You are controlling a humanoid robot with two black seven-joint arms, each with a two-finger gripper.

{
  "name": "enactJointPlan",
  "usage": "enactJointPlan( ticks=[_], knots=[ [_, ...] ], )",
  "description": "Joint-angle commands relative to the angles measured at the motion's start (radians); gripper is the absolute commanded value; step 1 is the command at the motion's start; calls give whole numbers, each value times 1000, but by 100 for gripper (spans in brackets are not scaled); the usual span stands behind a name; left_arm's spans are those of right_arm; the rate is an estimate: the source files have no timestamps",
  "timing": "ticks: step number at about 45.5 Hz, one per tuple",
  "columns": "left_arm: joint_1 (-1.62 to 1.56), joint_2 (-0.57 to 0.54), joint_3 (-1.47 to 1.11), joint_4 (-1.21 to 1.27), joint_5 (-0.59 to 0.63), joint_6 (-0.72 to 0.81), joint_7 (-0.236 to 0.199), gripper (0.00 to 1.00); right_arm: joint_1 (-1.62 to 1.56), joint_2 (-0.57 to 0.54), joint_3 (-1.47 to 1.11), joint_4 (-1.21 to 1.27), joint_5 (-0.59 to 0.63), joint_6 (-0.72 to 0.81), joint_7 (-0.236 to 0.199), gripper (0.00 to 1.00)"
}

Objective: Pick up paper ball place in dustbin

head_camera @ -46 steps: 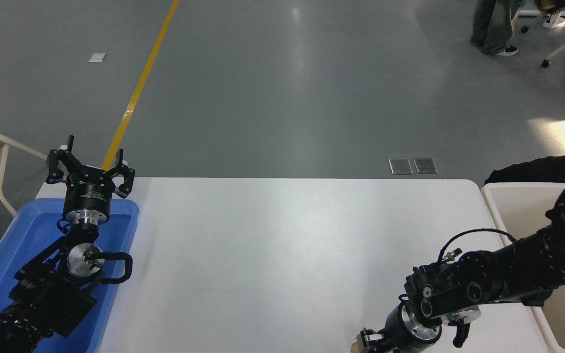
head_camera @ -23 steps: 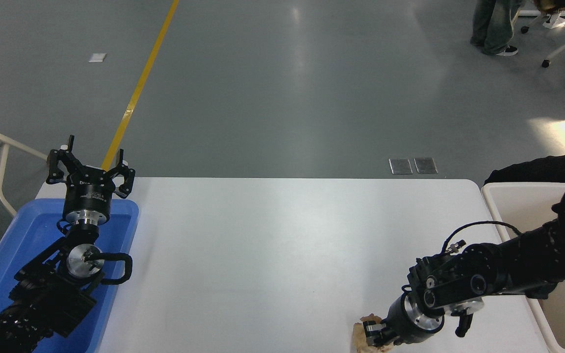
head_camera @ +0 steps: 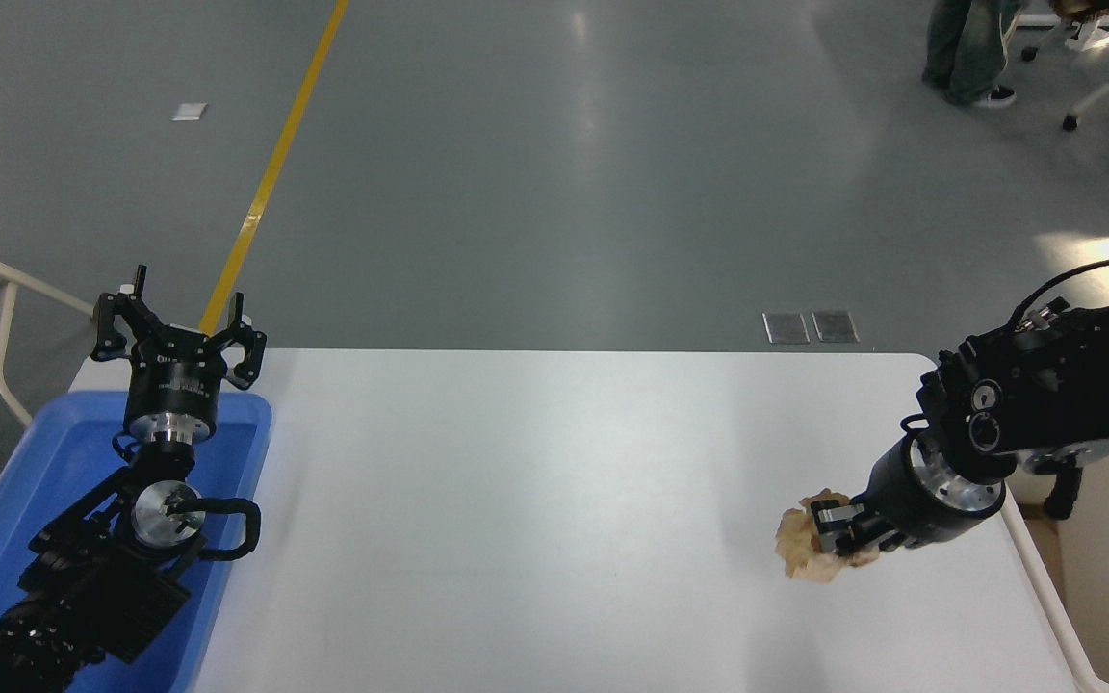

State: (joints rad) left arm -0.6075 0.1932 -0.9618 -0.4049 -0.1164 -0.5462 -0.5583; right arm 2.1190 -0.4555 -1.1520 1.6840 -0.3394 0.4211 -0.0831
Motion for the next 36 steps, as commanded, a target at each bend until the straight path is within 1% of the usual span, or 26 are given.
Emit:
enactJointPlan(
  ticks=[1, 9, 19, 26, 28, 31, 36],
  knots=[
    [0, 0, 0, 1, 0, 0, -2, 99, 369, -9, -101, 61, 23, 152, 3, 0],
    [0, 0, -2, 1, -2, 0, -2, 99, 475, -5, -101, 61, 39, 249, 3, 0],
    [0, 0, -2, 0, -2, 0, -2, 99, 484, -5, -121, 61, 37, 254, 0, 0],
    [0, 0, -2, 0, -2, 0, -2, 99, 469, -14, -210, 53, 16, 243, 3, 0],
    [0, 0, -2, 0, -2, 0, -2, 99, 461, -31, -238, 30, -3, 237, 3, 0],
    [0, 0, -2, 0, -2, 0, -2, 99, 424, -87, -259, -27, -38, 228, 5, 0],
    [0, -1, -2, 0, -2, 0, -2, 99, 357, -207, -262, -157, -156, 225, 6, 0]
  ],
)
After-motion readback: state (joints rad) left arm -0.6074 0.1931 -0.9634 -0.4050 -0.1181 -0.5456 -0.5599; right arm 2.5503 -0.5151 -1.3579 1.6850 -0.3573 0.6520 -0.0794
